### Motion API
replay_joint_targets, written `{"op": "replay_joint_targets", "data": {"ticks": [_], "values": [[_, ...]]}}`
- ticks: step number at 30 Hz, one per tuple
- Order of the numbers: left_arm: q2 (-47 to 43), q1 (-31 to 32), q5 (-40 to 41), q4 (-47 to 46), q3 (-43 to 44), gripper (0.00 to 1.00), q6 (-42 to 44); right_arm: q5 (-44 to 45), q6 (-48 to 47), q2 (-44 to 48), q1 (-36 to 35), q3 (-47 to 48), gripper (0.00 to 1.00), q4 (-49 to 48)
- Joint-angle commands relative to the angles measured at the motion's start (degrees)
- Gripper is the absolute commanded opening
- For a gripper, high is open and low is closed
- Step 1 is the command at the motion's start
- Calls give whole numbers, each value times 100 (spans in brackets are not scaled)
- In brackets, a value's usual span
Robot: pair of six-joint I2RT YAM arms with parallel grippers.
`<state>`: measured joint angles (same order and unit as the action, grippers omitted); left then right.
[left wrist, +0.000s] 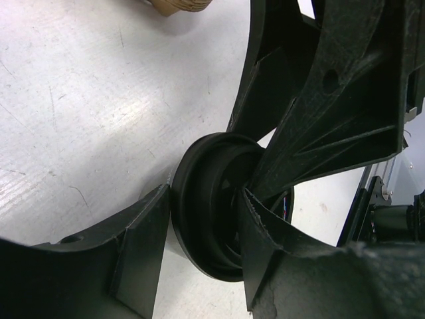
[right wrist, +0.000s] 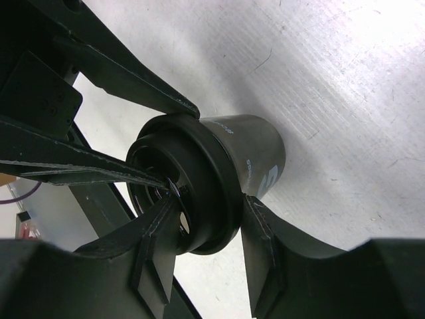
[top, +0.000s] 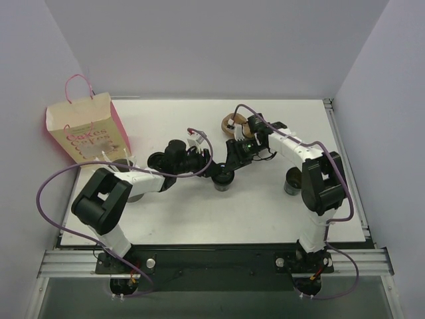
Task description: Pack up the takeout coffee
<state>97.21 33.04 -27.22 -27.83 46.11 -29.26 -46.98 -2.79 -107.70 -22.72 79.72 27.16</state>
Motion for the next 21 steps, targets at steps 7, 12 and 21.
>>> {"op": "replay_joint_targets", "data": {"ticks": [7, 12, 21], "values": [[18, -42, 727, 2238, 539, 65, 105, 532, 1490, 758, -224, -1432, 28, -1159], [-325, -201, 596, 2186, 698, 72, -387, 918, 2237, 1128, -233, -2117, 28, -1852], [-914, -236, 270, 1309, -13, 74, -1160, 1402, 3952, 1892, -321, -3182, 28, -3356]]}}
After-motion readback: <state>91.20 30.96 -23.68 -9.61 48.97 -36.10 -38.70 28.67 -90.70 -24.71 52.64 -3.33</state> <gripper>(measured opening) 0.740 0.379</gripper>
